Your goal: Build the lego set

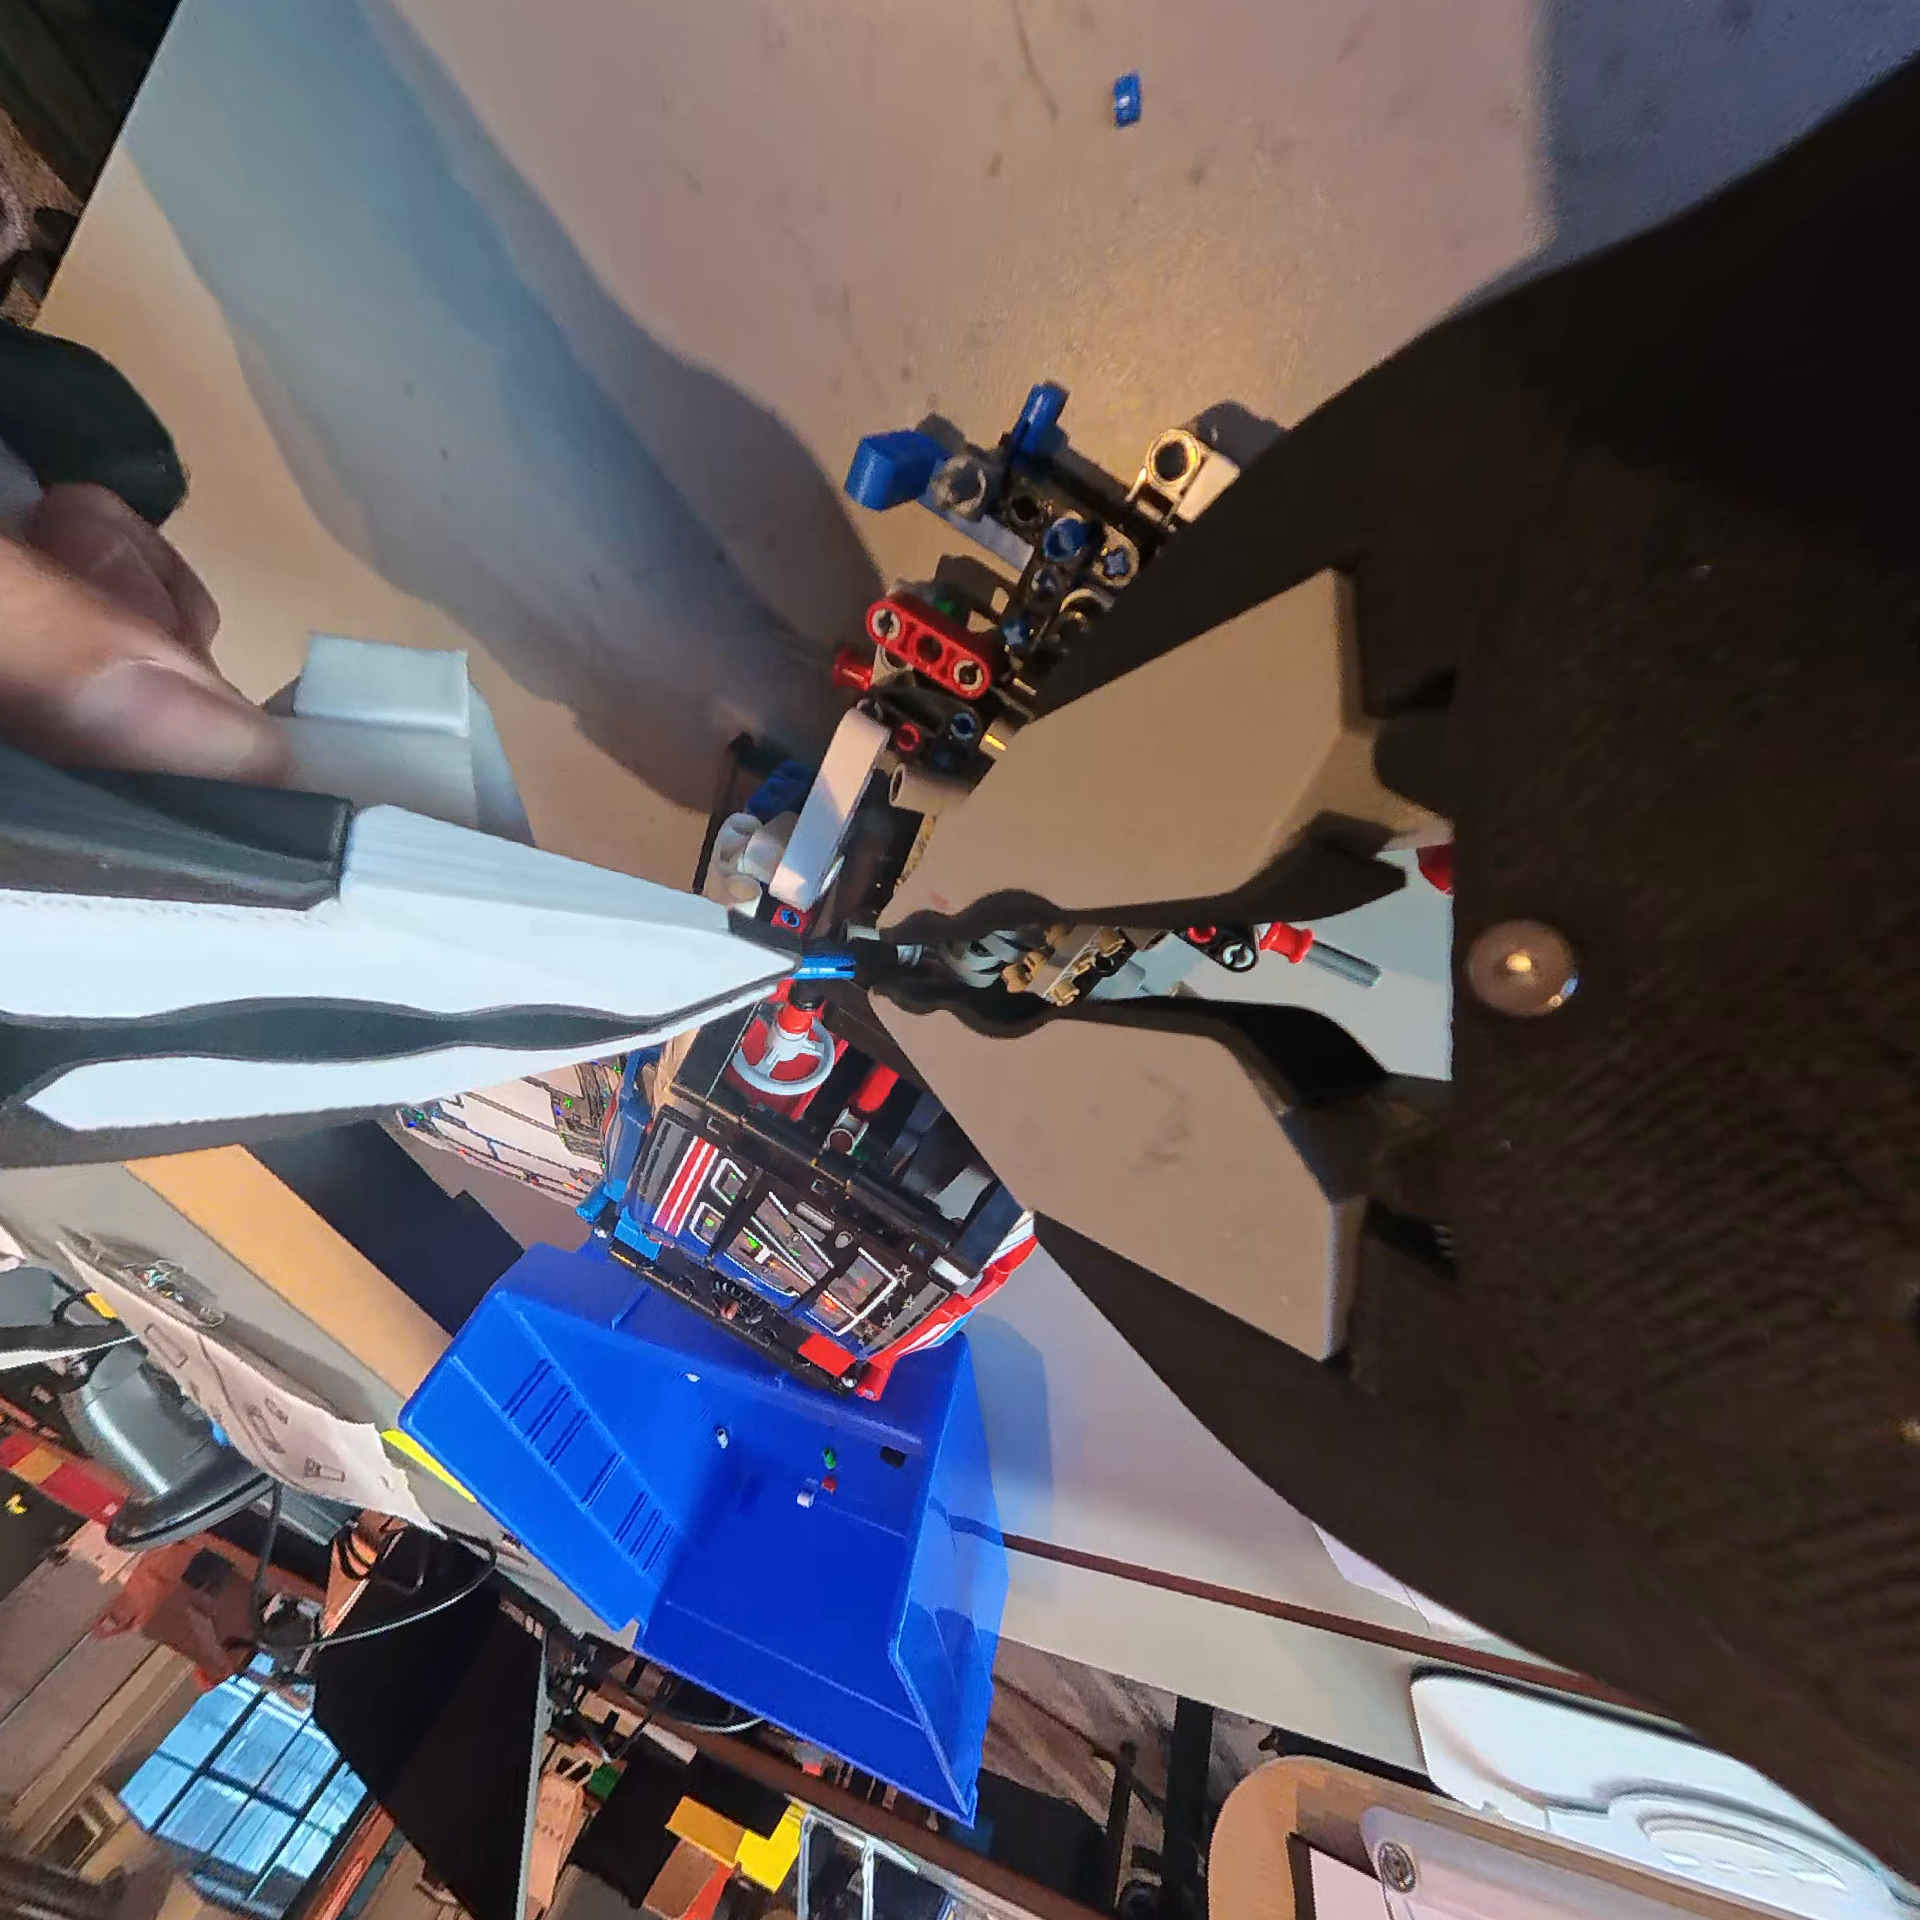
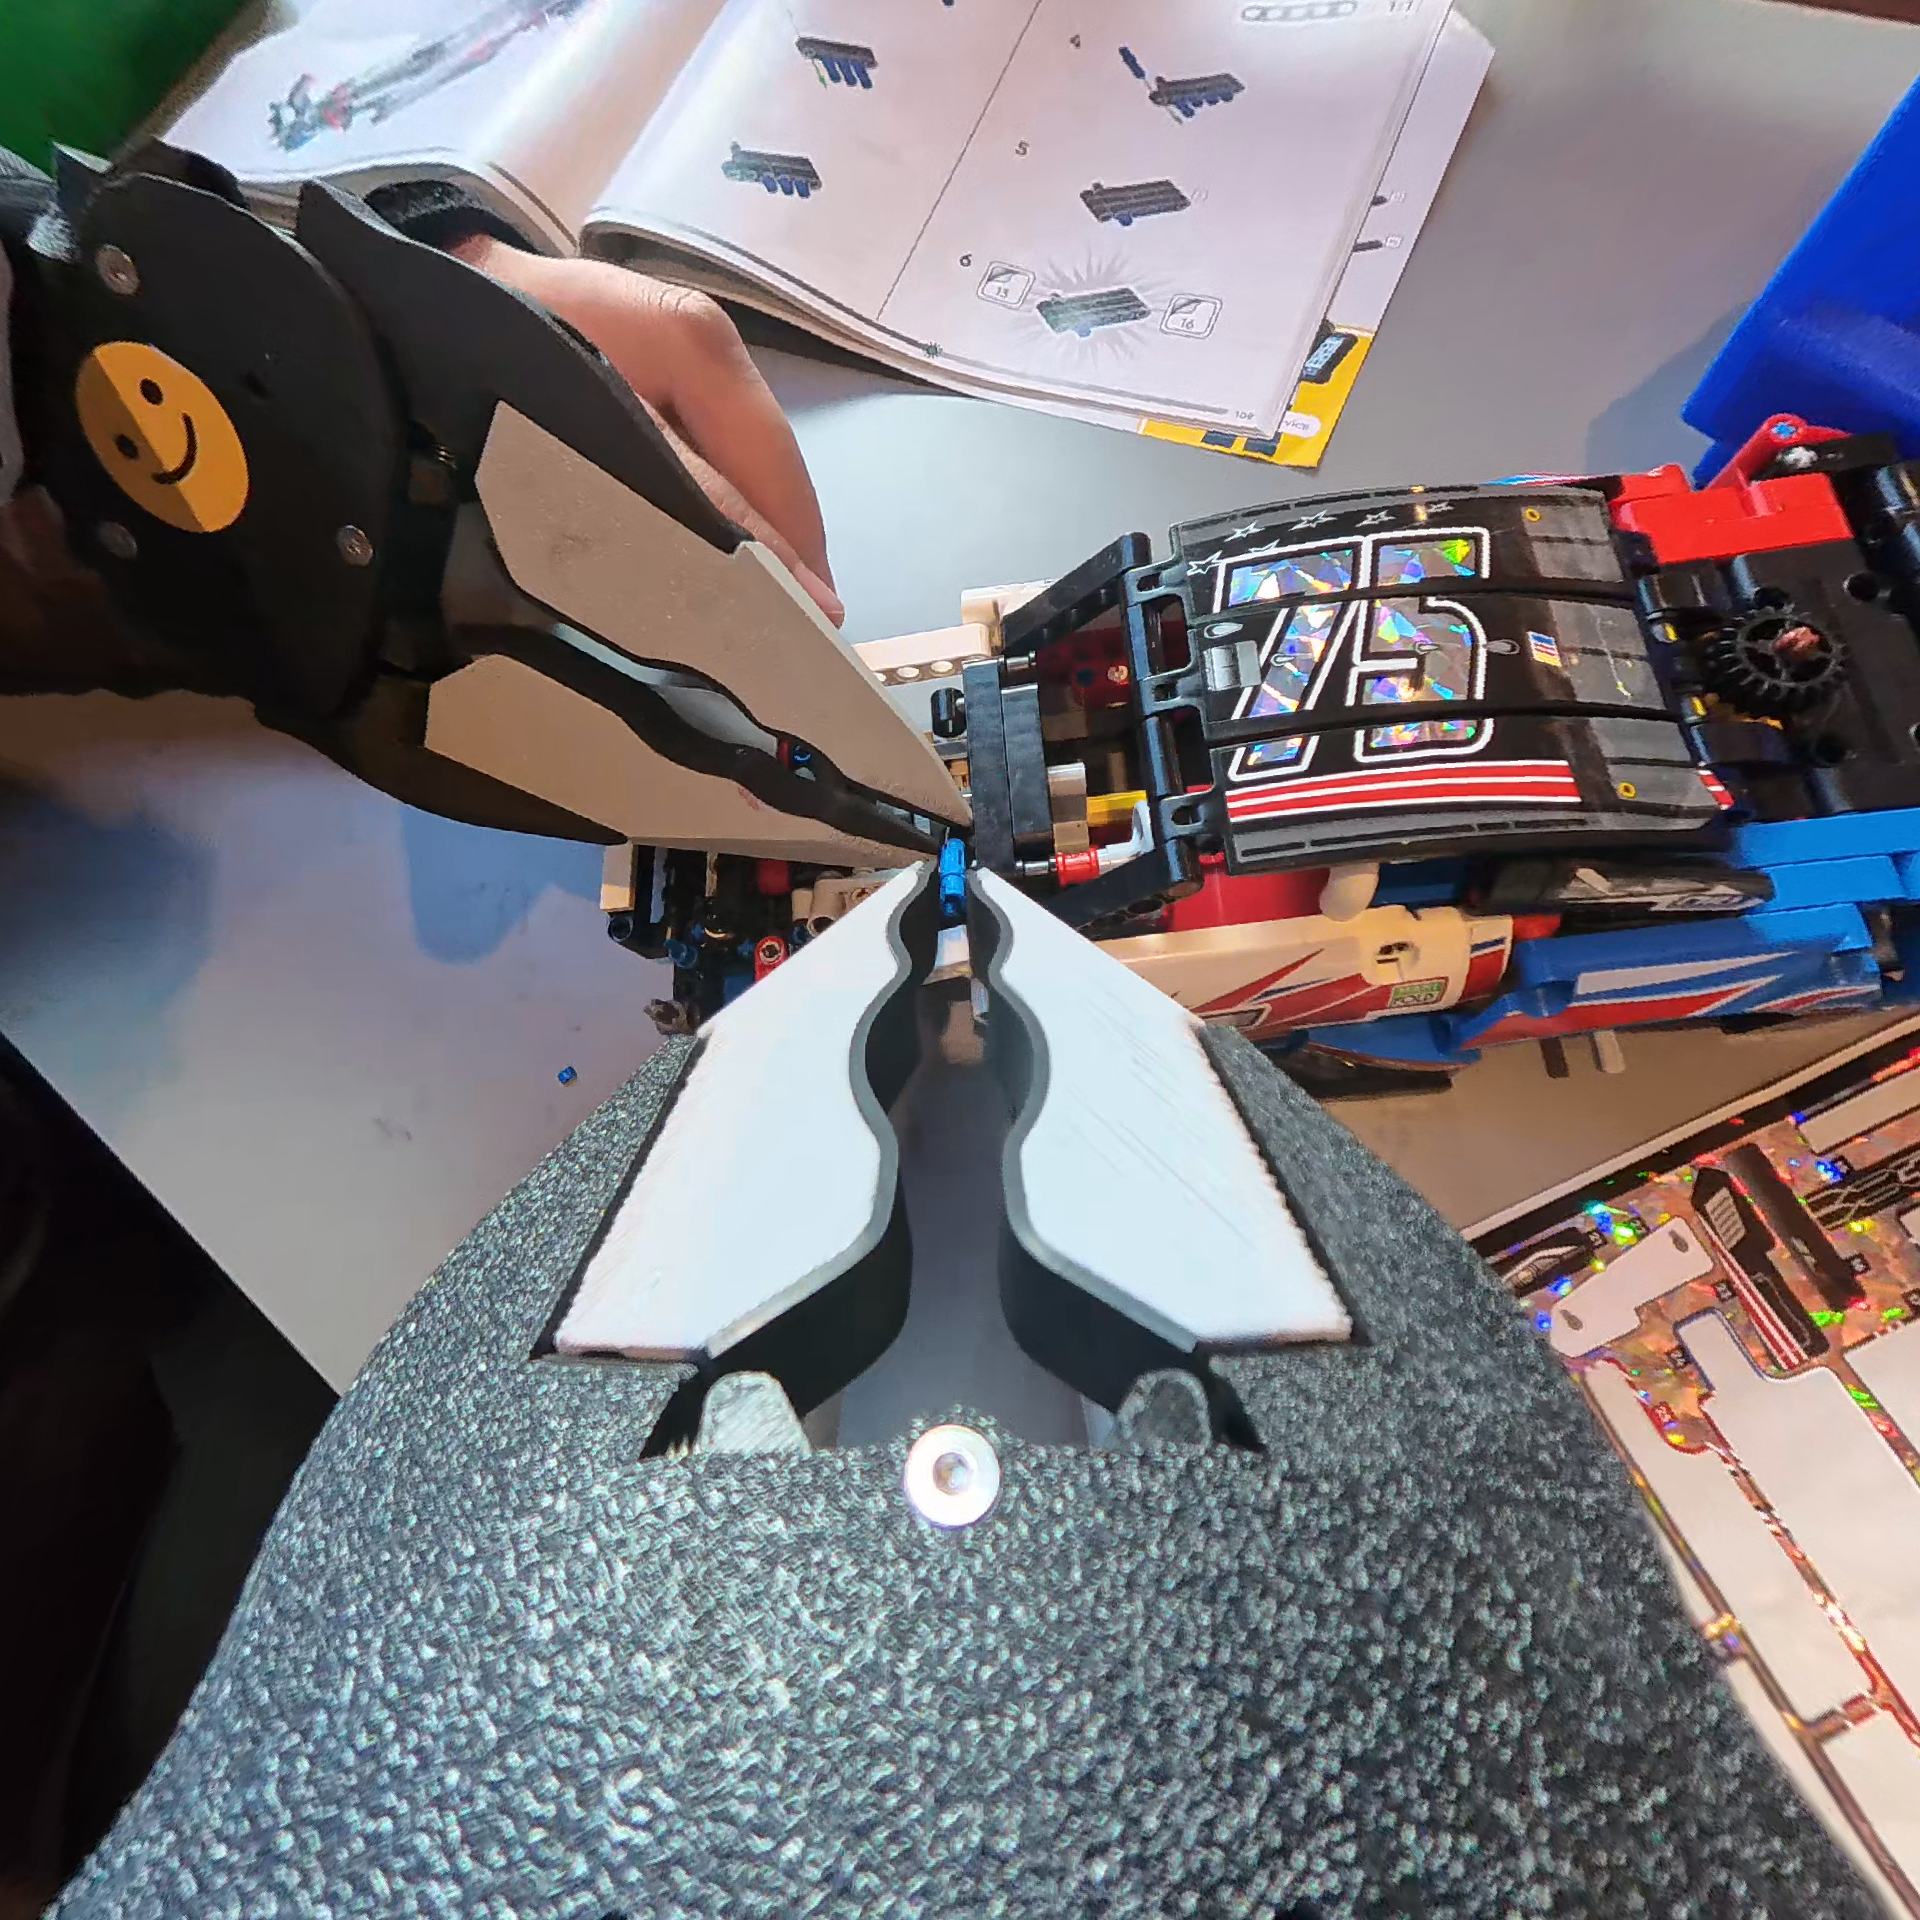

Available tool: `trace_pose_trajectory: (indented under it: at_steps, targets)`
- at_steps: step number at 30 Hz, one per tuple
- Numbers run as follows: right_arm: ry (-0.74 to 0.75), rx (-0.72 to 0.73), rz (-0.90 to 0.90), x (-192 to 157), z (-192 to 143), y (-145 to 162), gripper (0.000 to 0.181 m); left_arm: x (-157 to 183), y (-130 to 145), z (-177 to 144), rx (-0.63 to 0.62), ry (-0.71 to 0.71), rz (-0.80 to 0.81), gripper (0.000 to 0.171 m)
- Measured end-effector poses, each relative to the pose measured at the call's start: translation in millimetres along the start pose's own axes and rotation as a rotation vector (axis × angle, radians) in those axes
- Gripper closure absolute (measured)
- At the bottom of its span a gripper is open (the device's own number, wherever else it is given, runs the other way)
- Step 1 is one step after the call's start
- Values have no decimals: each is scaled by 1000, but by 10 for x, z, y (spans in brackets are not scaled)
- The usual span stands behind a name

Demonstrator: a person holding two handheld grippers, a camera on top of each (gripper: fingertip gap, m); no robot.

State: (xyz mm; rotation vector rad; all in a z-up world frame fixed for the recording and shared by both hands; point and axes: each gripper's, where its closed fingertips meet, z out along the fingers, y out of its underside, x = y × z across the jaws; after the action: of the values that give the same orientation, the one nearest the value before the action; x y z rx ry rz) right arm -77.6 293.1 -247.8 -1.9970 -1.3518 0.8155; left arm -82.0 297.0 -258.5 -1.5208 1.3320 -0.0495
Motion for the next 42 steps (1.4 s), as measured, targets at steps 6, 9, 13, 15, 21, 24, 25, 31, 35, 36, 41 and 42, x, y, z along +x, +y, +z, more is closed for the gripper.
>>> trace_pose_trajectory:
  at_steps: [6,9,13,15,21,24,25,31,35,36,41,42]
  targets:
    - [-5,9,10,5,2,33,177,9,-11,9,13,-6,-14,169]
    - [-7,4,3,6,3,31,177,9,-12,9,16,-8,-7,169]
    - [10,-13,-39,10,8,31,177,7,-11,11,20,-4,-17,169]
    - [24,1,-57,5,17,4,177,8,-9,10,21,1,-25,169]
    - [101,-63,-186,-1,19,2,177,12,-12,13,14,-10,-11,169]
    - [113,-67,-216,-3,18,10,177,13,-12,13,18,-2,-29,169]
    - [114,-61,-220,-3,17,15,177,13,-13,12,19,1,-34,169]
    - [100,47,-172,0,15,17,177,12,-16,10,24,3,-43,169]
    - [152,113,-276,-1,12,20,177,11,-17,9,27,9,-57,169]
    - [167,132,-310,-2,12,20,177,10,-17,9,29,12,-61,169]
    - [215,194,-425,12,8,44,177,9,-18,9,31,15,-65,169]
    - [231,194,-459,18,9,50,177,8,-18,10,32,15,-67,169]
